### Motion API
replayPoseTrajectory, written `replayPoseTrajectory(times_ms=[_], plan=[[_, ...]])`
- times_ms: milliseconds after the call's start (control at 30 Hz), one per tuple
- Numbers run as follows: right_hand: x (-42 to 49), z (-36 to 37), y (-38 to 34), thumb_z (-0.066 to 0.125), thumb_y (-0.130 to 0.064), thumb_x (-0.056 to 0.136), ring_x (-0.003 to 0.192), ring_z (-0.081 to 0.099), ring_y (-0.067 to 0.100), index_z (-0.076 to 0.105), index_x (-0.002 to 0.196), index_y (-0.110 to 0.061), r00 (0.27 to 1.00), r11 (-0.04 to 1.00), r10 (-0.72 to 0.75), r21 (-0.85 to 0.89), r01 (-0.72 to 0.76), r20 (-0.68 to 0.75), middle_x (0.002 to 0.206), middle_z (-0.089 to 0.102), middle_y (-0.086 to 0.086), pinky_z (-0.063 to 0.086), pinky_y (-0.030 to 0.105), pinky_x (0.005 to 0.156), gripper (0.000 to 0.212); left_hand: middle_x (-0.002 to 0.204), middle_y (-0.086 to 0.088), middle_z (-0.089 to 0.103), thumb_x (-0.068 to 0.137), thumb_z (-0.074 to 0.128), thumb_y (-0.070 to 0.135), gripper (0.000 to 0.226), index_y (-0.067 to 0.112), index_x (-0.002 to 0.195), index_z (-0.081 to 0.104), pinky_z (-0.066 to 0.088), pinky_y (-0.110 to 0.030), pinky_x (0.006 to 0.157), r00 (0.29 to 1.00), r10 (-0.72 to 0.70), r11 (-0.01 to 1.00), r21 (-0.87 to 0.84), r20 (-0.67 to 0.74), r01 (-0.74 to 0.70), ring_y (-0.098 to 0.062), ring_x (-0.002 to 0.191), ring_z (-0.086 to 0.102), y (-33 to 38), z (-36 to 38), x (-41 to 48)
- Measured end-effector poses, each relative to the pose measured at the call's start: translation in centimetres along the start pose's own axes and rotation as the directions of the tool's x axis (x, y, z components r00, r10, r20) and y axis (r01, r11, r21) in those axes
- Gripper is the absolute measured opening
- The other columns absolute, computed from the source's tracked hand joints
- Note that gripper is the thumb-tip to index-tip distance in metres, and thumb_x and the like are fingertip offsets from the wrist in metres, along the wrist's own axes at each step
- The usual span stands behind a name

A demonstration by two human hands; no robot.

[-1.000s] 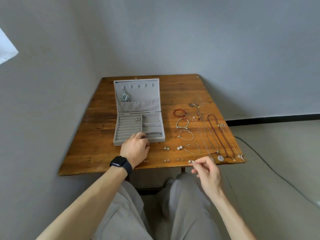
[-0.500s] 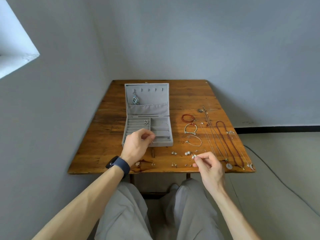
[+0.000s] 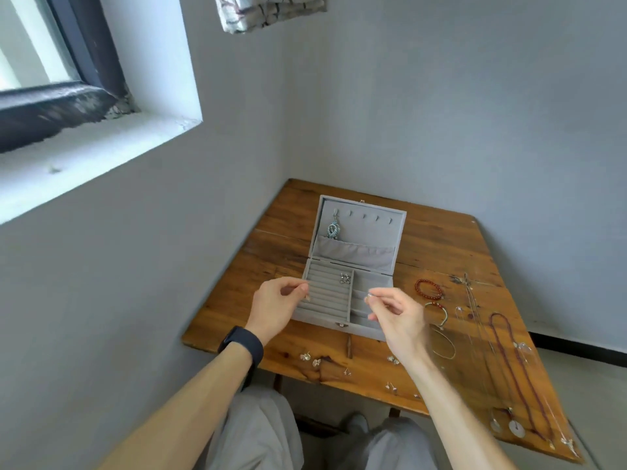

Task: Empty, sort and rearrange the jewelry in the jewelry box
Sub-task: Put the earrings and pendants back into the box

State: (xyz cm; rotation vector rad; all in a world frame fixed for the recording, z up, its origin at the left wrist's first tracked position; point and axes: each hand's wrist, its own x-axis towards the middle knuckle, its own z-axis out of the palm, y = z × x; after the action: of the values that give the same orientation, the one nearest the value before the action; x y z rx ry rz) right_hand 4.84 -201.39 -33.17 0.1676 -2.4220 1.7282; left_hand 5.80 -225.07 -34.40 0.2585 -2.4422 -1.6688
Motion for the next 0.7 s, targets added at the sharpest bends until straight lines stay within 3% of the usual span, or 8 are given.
replayPoseTrajectory(times_ms=[67, 167, 333, 433, 600, 700], plan=[[1.2, 1.0, -0.1, 0.071, -0.019, 0.092, 0.075, 0.073, 0.004, 0.075, 0.098, -0.027, 0.996, 0.997, -0.048, -0.062, 0.053, 0.077, 0.087, 0.076, -0.015, 0.057, 0.018, 0.069, 0.011, 0.088, 0.028, 0.071, 0.095, 0.066, 0.032, 0.012, 0.042, 0.092, 0.072, 0.045, -0.013, 0.083, 0.999, -0.032, 0.998, -0.053, -0.029, 0.031, 0.014, 0.092, 0.061, -1.1, -0.6, 0.6], [2.5, 2.2, 0.1, 0.068, -0.022, 0.094, 0.083, 0.07, -0.005, 0.074, 0.102, -0.031, 0.965, 0.952, -0.158, -0.226, 0.205, 0.207, 0.086, 0.074, -0.022, 0.054, 0.008, 0.07, 0.013, 0.09, 0.024, 0.074, 0.095, 0.065, 0.029, 0.015, 0.041, 0.09, 0.073, 0.049, -0.021, 0.088, 0.996, -0.076, 0.991, -0.112, -0.038, 0.072, 0.002, 0.091, 0.066, -3.1, -1.3, 1.0], [4.6, 4.3, 0.3, 0.065, -0.023, 0.096, 0.09, 0.063, -0.008, 0.074, 0.106, -0.031, 0.903, 0.83, -0.218, -0.417, 0.371, 0.369, 0.098, 0.069, -0.02, 0.047, 0.003, 0.076, 0.016, 0.091, 0.02, 0.074, 0.096, 0.064, 0.026, 0.015, 0.037, 0.099, 0.074, 0.055, -0.017, 0.068, 0.991, -0.115, 0.977, -0.186, -0.065, 0.101, -0.002, 0.084, 0.069, -5.6, -1.6, 1.0], [6.0, 5.7, 0.4, 0.065, -0.021, 0.097, 0.094, 0.062, -0.004, 0.073, 0.108, -0.028, 0.884, 0.812, -0.167, -0.448, 0.374, 0.437, 0.101, 0.069, -0.017, 0.047, 0.007, 0.082, 0.016, 0.093, 0.02, 0.075, 0.097, 0.064, 0.022, 0.018, 0.034, 0.105, 0.075, 0.054, -0.016, 0.066, 0.993, -0.113, 0.97, -0.223, -0.039, 0.101, -0.001, 0.084, 0.069, -6.0, -1.7, 1.1], [8.4, 7.8, 0.2, 0.069, -0.033, 0.093, 0.09, 0.061, -0.01, 0.069, 0.1, -0.04, 0.879, 0.83, -0.002, -0.49, 0.268, 0.477, 0.092, 0.069, -0.024, 0.043, 0.004, 0.068, 0.01, 0.091, 0.021, 0.074, 0.097, 0.064, 0.022, 0.018, 0.035, 0.105, 0.075, 0.054, -0.015, 0.063, 0.994, -0.104, 0.964, -0.251, -0.042, 0.09, -0.001, 0.082, 0.069, -6.2, -1.6, 1.2], [9.7, 8.7, 0.2, 0.068, -0.034, 0.093, 0.09, 0.06, -0.008, 0.071, 0.095, -0.041, 0.872, 0.818, 0.036, -0.516, 0.256, 0.489, 0.091, 0.069, -0.022, 0.041, 0.01, 0.071, 0.007, 0.091, 0.022, 0.074, 0.096, 0.065, 0.023, 0.018, 0.036, 0.105, 0.075, 0.053, -0.014, 0.062, 0.994, -0.103, 0.962, -0.257, -0.042, 0.089, 0.0, 0.081, 0.069, -6.4, -1.3, 1.1]])
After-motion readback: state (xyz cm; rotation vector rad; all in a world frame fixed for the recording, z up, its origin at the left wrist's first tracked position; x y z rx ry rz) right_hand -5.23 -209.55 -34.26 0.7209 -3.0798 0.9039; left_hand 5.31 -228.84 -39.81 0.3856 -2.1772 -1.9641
